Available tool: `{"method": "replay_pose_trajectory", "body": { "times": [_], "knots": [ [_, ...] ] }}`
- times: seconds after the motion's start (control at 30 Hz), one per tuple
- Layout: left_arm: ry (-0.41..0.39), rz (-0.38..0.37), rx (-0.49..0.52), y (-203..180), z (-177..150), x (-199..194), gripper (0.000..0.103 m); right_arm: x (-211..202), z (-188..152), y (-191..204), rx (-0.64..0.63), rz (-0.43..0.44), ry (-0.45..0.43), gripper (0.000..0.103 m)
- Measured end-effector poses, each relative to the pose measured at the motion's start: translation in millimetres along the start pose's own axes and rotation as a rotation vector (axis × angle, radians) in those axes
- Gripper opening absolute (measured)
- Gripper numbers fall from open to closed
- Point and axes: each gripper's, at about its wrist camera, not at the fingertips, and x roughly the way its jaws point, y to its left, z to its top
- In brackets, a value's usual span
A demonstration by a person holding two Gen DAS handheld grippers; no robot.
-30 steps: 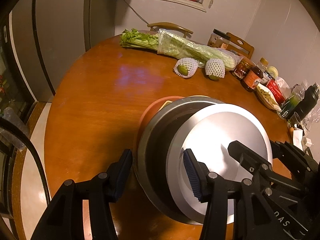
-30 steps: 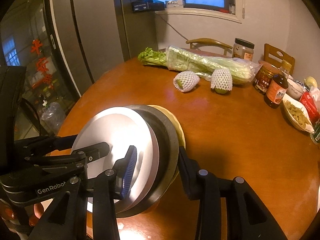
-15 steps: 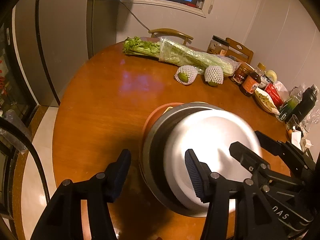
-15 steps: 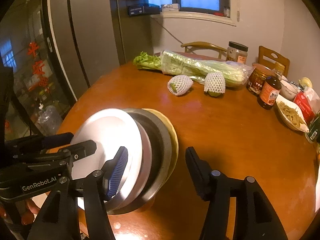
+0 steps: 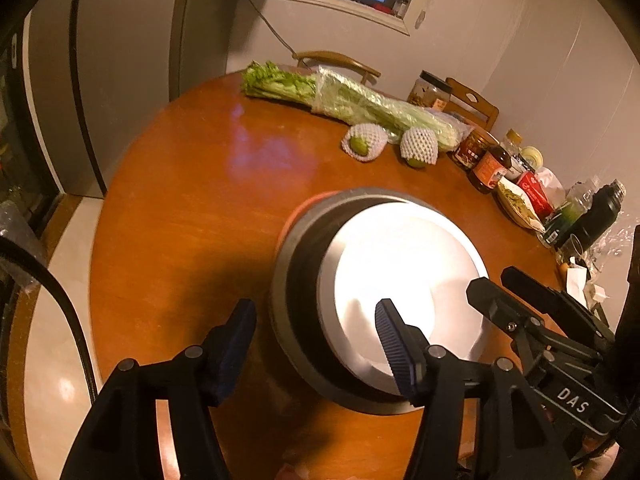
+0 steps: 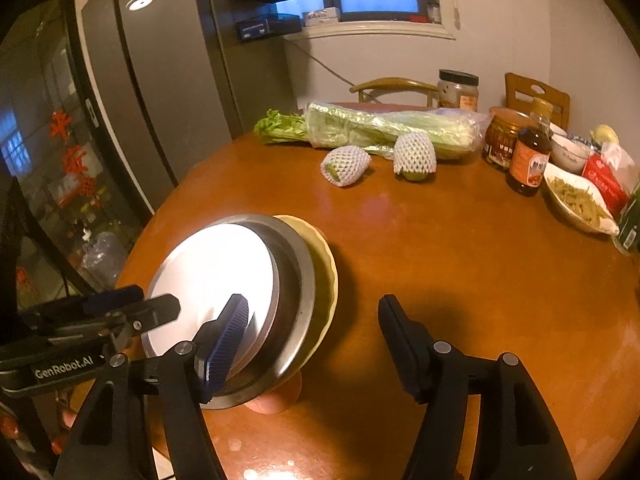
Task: Organize plates and bowls
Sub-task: 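Lower the steel bowl with both grippers onto the plate stack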
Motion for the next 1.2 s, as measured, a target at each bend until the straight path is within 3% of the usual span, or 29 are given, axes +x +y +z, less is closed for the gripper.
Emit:
{"method": "replay_pose_trajectory", "body": {
  "times": [0.67, 1.2],
  "knots": [
    [0.073, -0.01, 0.018, 1, 6, 37, 0.062, 33, 3, 4, 0.028, 0.047, 0.101, 0.07],
    [0.08, -0.003, 0.074, -27, 13, 49, 0.062, 28, 3, -17, 0.017, 0.037, 0.091, 0.07]
  ]
}}
